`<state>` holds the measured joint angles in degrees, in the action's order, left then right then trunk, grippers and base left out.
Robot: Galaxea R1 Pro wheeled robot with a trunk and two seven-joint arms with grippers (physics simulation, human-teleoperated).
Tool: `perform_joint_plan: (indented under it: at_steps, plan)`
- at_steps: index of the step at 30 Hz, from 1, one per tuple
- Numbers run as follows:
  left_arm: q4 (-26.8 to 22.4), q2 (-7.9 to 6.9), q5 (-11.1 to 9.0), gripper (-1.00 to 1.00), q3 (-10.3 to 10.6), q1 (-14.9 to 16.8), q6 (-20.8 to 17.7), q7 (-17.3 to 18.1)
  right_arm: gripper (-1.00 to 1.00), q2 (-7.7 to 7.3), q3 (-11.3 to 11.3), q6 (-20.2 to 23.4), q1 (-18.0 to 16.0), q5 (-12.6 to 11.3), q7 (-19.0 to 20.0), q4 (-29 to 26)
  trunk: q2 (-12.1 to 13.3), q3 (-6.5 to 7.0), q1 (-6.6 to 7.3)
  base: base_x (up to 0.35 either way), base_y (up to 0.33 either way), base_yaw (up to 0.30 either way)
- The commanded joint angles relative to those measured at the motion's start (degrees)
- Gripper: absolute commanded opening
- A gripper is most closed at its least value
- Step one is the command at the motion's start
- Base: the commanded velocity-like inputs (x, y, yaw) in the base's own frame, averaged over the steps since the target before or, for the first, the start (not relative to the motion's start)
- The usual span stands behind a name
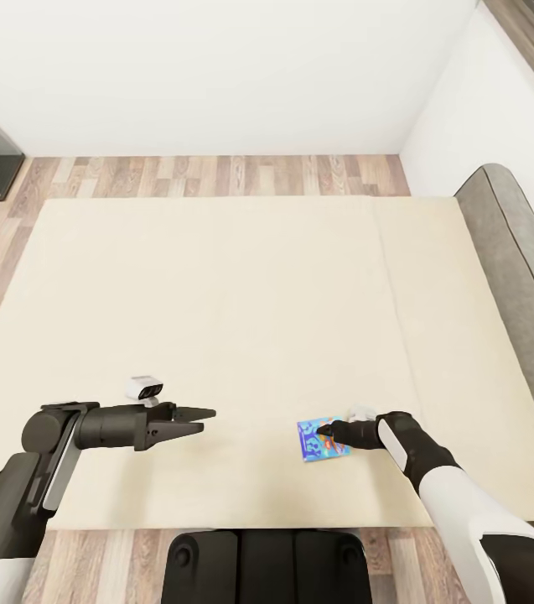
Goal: Put all the toys in the child's room - the three board games (two on the bed and one on the table), the two jigsaw puzzles on the table, and the tennis ball on the table - inside the toy box on the table in the child's room.
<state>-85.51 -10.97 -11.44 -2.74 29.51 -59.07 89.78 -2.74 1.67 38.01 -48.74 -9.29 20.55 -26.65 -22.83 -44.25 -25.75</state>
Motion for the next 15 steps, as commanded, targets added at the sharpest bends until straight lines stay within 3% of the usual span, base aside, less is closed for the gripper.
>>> perform_joint_plan:
  at_steps: [1,15]
  plan:
    - [0.0,-0.02,0.0,1.0,0.0,0.0,-0.6,0.2,1.0,0.01,0.2,0.4,0.0,-0.3,0.0,-0.1,-0.1,-0.06,-0.03,0.0,0.07,0.0]
    - [0.0,-0.02,0.0,1.0,0.0,0.0,-0.6,0.2,1.0,0.08,0.2,0.4,0.0,-0.3,0.0,-0.1,-0.1,-0.06,-0.03,0.0,0.054,0.0]
